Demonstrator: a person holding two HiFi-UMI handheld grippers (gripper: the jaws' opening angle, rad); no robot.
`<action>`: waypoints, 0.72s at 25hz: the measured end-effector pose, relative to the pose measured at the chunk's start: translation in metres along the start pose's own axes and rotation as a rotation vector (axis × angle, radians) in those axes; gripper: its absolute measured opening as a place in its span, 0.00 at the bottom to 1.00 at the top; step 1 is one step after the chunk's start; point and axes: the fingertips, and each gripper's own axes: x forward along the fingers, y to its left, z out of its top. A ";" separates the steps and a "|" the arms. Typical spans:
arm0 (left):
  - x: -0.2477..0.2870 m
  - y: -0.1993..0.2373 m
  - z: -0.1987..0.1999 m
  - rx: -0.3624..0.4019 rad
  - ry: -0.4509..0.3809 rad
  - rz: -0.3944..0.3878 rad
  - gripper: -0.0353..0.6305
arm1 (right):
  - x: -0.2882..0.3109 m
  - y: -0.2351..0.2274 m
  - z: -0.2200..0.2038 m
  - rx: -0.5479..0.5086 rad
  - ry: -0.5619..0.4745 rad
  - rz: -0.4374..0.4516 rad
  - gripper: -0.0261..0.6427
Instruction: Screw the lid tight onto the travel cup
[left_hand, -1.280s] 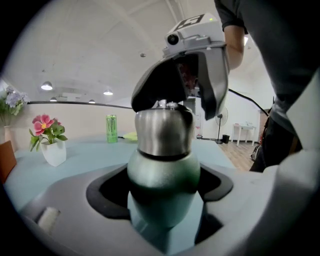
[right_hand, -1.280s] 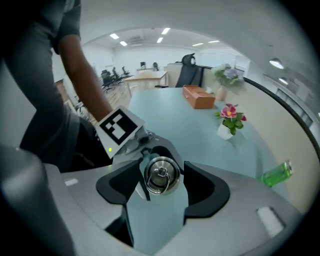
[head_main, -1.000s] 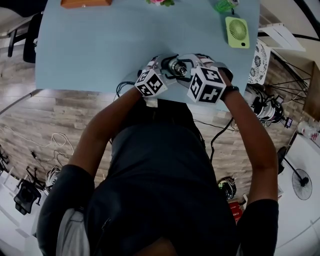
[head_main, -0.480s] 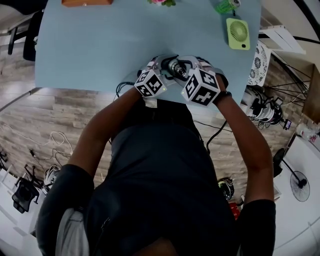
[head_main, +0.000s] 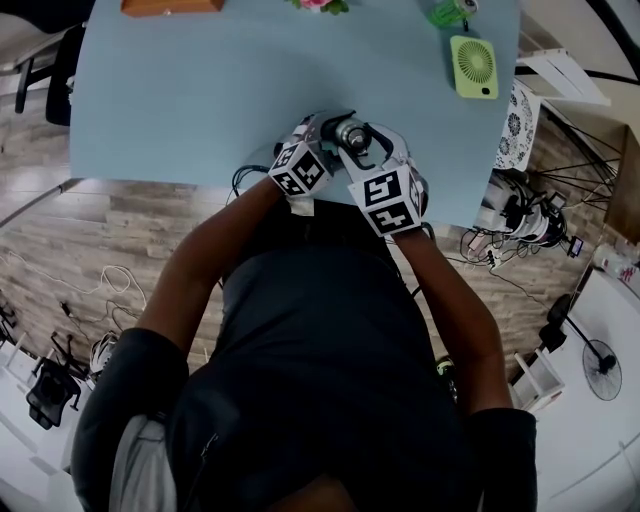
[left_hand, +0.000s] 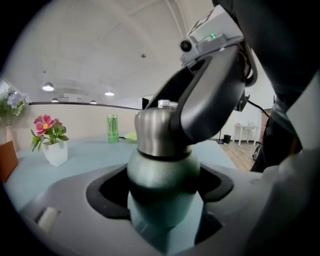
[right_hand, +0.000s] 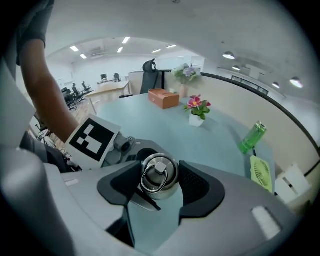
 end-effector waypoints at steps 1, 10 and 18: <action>0.000 0.000 0.000 0.000 0.001 0.002 0.69 | 0.000 -0.001 0.000 0.022 -0.006 -0.015 0.39; 0.001 0.002 -0.001 0.003 0.014 0.038 0.69 | 0.000 -0.003 0.000 0.106 -0.044 -0.068 0.39; 0.006 -0.006 -0.003 0.031 0.052 -0.092 0.69 | -0.006 -0.009 0.003 0.084 -0.054 -0.075 0.39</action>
